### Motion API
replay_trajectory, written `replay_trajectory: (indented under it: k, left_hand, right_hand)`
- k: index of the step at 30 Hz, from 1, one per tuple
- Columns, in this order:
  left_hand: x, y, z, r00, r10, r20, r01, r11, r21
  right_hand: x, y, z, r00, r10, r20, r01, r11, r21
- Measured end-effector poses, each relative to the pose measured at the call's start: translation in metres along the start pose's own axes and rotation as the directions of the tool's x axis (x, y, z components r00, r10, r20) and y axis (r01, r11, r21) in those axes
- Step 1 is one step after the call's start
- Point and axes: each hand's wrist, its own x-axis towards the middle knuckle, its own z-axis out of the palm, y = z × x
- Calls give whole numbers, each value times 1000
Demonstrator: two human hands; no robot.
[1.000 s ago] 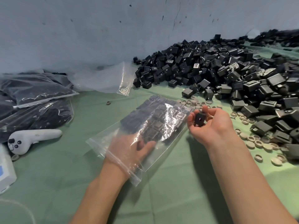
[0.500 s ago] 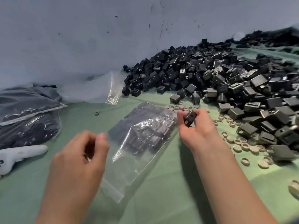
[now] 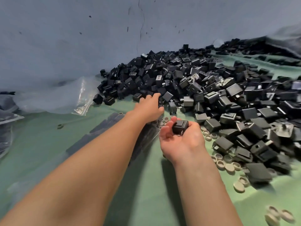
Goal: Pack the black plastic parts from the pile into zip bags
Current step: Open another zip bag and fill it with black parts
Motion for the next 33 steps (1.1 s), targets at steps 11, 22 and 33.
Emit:
replay_trajectory:
  k: [11, 22, 33]
  left_hand:
    - [-57, 27, -41, 939, -41, -341, -161, 824, -544]
    - [-184, 64, -47, 872, -70, -485, -333, 642, -691]
    - [-330, -148, -39, 583, -782, -223, 321, 473, -820]
  right_hand:
    - [-1, 5, 6, 1000, -2, 24, 1, 999, 45]
    - [-38, 15, -3, 958, 127, 257, -112, 991, -71]
    - [-47, 34, 0, 996, -25, 81, 37, 990, -138]
